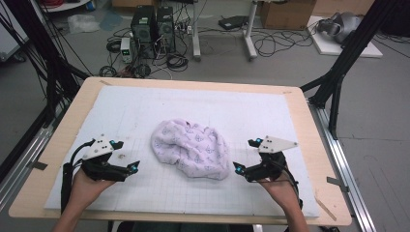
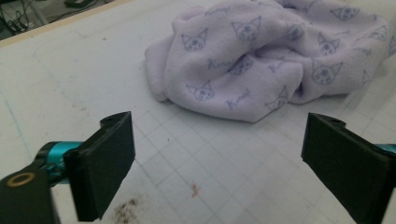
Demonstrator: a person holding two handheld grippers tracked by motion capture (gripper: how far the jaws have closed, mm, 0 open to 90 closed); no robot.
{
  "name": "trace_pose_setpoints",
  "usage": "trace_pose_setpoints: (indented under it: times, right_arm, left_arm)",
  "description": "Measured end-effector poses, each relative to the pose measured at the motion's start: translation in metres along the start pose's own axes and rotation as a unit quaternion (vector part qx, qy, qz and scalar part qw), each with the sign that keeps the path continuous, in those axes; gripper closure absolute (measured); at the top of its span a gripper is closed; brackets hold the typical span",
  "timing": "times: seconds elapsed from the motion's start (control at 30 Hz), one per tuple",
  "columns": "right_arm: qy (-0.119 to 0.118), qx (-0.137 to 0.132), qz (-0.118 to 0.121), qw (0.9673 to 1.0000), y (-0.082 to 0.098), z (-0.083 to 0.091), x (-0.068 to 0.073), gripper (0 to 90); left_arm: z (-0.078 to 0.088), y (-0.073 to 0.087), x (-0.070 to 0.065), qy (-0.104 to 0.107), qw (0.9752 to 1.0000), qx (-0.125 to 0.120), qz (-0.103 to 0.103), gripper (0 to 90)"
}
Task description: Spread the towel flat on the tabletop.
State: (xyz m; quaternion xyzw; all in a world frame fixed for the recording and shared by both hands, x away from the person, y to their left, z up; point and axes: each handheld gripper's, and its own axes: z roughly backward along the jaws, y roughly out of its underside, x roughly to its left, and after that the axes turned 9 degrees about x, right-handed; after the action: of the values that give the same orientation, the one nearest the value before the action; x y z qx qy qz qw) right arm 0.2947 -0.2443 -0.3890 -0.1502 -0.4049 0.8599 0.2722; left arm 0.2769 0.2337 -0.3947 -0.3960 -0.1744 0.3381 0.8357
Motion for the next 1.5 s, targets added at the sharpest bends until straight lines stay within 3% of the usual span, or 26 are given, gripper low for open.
trace_pose_setpoints:
  times: [0.17,0.23,0.4,0.5,0.6,0.63,0.67,0.7,0.73,0.77,0.8,0.83,0.87,0.93,0.97,1.07,1.23,1.3,1.33,1.37,1.4,1.43,1.47,1.5]
  right_arm:
    - [-0.012,0.0,0.006,0.9999,-0.016,-0.013,-0.004,8.9]
    - [-0.033,-0.008,0.009,0.9994,-0.025,-0.022,-0.006,17.8]
    - [-0.05,0.007,0.014,0.9986,-0.033,-0.043,-0.007,23.8]
    - [-0.064,0.038,0.019,0.997,-0.032,-0.067,-0.011,32.4]
    - [-0.08,0.075,0.011,0.9939,-0.028,-0.086,-0.014,38.8]
    - [-0.083,0.088,0.012,0.9926,-0.026,-0.092,-0.014,41.4]
    - [-0.089,0.099,0.013,0.991,-0.024,-0.097,-0.013,44.8]
    - [-0.091,0.108,0.016,0.9898,-0.023,-0.102,-0.011,48.9]
    - [-0.093,0.112,0.019,0.9891,-0.022,-0.105,-0.009,54.0]
    - [-0.091,0.108,0.021,0.9898,-0.021,-0.106,-0.007,64.6]
    - [-0.091,0.108,0.021,0.9898,-0.021,-0.106,-0.007,64.6]
    - [-0.096,0.107,0.021,0.9894,-0.022,-0.105,-0.006,74.9]
    - [-0.102,0.104,0.016,0.9892,-0.024,-0.101,-0.006,81.6]
    - [-0.113,0.089,0.016,0.9894,-0.028,-0.093,-0.003,82.5]
    - [-0.114,0.081,0.02,0.9899,-0.03,-0.087,0.001,82.6]
    - [-0.118,0.067,0.034,0.9902,-0.036,-0.069,0.012,82.8]
    - [-0.125,0.062,0.051,0.989,-0.038,-0.049,0.032,82.9]
    - [-0.144,0.06,0.058,0.986,-0.031,-0.039,0.05,82.9]
    - [-0.144,0.06,0.058,0.986,-0.031,-0.039,0.05,82.9]
    - [-0.167,0.065,0.062,0.9818,-0.025,-0.037,0.064,82.7]
    - [-0.167,0.065,0.062,0.9818,-0.025,-0.037,0.064,82.7]
    - [-0.201,0.076,0.072,0.974,-0.02,-0.038,0.078,78.5]
    - [-0.21,0.074,0.081,0.9716,-0.02,-0.037,0.082,72.6]
    - [-0.208,0.064,0.087,0.9721,-0.021,-0.035,0.083,69.9]
  left_arm:
    - [-0.017,-0.018,0.001,0.023,0.9997,-0.005,0.002,18.8]
    - [-0.032,-0.029,-0.001,0.038,0.9993,-0.002,0.001,22.6]
    - [-0.056,-0.038,-0.004,0.055,0.9984,0.011,-0.007,29.1]
    - [-0.078,-0.037,-0.005,0.063,0.9972,0.037,-0.011,36.0]
    - [-0.096,-0.034,-0.005,0.058,0.996,0.066,-0.018,41.1]
    - [-0.106,-0.031,-0.004,0.062,0.9943,0.084,-0.023,44.0]
    - [-0.106,-0.031,-0.004,0.062,0.9943,0.084,-0.023,48.6]
    - [-0.113,-0.03,-0.003,0.076,0.992,0.099,-0.022,55.5]
    - [-0.113,-0.03,-0.003,0.076,0.992,0.099,-0.022,62.8]
    - [-0.111,-0.031,-0.005,0.073,0.9919,0.099,-0.031,72.5]
    - [-0.111,-0.031,-0.005,0.073,0.9919,0.099,-0.031,83.0]
    - [-0.109,-0.032,-0.005,0.064,0.992,0.102,-0.038,83.0]
    - [-0.102,-0.033,-0.004,0.069,0.9923,0.097,-0.034,86.8]
    - [-0.097,-0.034,-0.003,0.07,0.993,0.09,-0.032,87.4]
    - [-0.084,-0.036,-0.003,0.074,0.994,0.074,-0.03,87.5]
    - [-0.069,-0.038,-0.003,0.075,0.9947,0.062,-0.033,87.8]
    - [-0.036,-0.039,-0.012,0.073,0.9952,0.04,-0.05,87.9]
    - [-0.025,-0.037,-0.016,0.072,0.9949,0.038,-0.059,87.9]
    - [-0.02,-0.034,-0.018,0.074,0.9948,0.036,-0.061,87.9]
    - [-0.015,-0.032,-0.019,0.074,0.9948,0.035,-0.061,87.9]
    - [-0.012,-0.029,-0.02,0.075,0.9946,0.036,-0.063,87.9]
    - [-0.009,-0.026,-0.02,0.078,0.9942,0.038,-0.064,87.5]
    - [-0.008,-0.023,-0.02,0.081,0.9938,0.039,-0.066,85.4]
    - [-0.007,-0.021,-0.019,0.078,0.9941,0.039,-0.064,78.1]
